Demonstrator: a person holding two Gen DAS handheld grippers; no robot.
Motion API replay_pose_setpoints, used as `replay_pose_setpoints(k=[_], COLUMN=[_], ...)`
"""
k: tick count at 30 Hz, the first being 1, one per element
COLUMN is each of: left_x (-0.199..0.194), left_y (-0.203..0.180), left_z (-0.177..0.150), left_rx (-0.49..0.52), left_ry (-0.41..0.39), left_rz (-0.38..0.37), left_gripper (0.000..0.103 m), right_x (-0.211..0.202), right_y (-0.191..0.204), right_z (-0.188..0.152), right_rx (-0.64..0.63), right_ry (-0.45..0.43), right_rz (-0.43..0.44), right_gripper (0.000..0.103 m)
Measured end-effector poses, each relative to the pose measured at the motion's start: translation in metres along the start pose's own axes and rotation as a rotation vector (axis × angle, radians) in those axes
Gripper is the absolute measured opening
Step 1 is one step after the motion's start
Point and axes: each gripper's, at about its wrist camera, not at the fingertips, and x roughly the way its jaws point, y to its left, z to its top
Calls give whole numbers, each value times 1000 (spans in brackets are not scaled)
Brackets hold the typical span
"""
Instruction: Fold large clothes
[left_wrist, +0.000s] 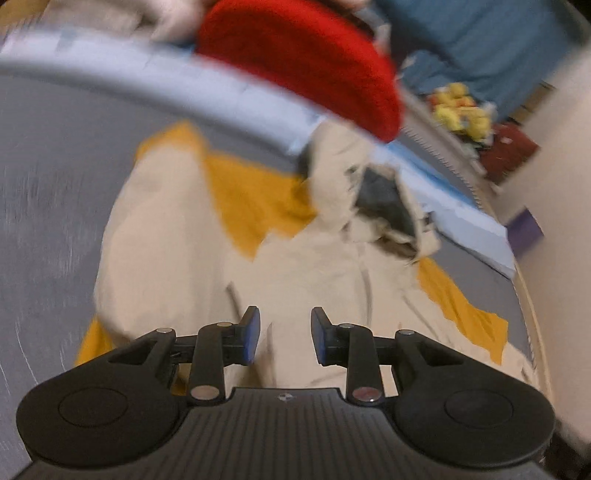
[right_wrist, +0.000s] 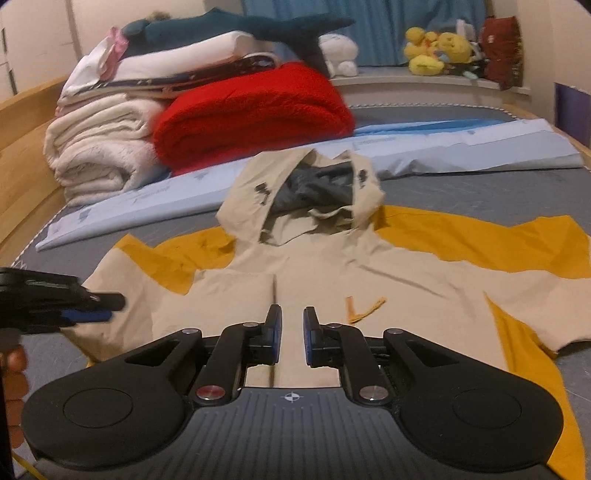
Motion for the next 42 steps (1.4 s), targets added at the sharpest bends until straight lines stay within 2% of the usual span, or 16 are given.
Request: replay_pose_setpoints(k=[4,8,10,11,13,18,23,27,29,31,33,34,36,39,41,42], left_x=[40,59,63,61,46,14,6,-2,-3,-7,-14,-17,-23,-27,-21,-19], left_y=[17,18,12,8,-6,-43,-56,-64,-63,-50,-32,-26,-13,0,6,10], left_z=[-6,-11,-7,-5,0,11,5,1,-2,2,10,15,24,33,36,36], left_rx=[-90,-45,-5,17,89,237,286,311,317,282,206,175,130,119,113,105], left_ry=[154,200,183,160,96,-22,-33,-47,-53,-73,-97,-115,-163,-192,-188,-182], left_rz=[4,23,16,9,-57,-295,-428,-491,-473,-437,-404,-385,-301,-143,-29,17], left_gripper=[32,31,0,0,0,0,0,0,0,0,0,0,0,1,2,2], right_x=[14,26,30,30,33,39,44,47,50,55,62,64,67,68,67,67], right_y=[15,31,41,45,53,68,79,84,84,83,79,77,68,62,69,74], right_z=[-2,-4,-5,-6,-7,-17,-27,-31,-33,-36,-36,-35,-31,-26,-29,-32], right_rx=[-56,-139,-193,-215,-272,-397,-491,-544,-558,-568,-562,-548,-500,-458,-495,-526], right_ry=[30,66,68,66,68,86,84,60,73,90,102,103,107,105,87,80], right_rz=[40,91,103,107,116,124,77,39,41,33,11,-3,-26,6,36,52], right_gripper=[12,14,32,35,41,51,53,51,48,25,7,5,4,5,15,29])
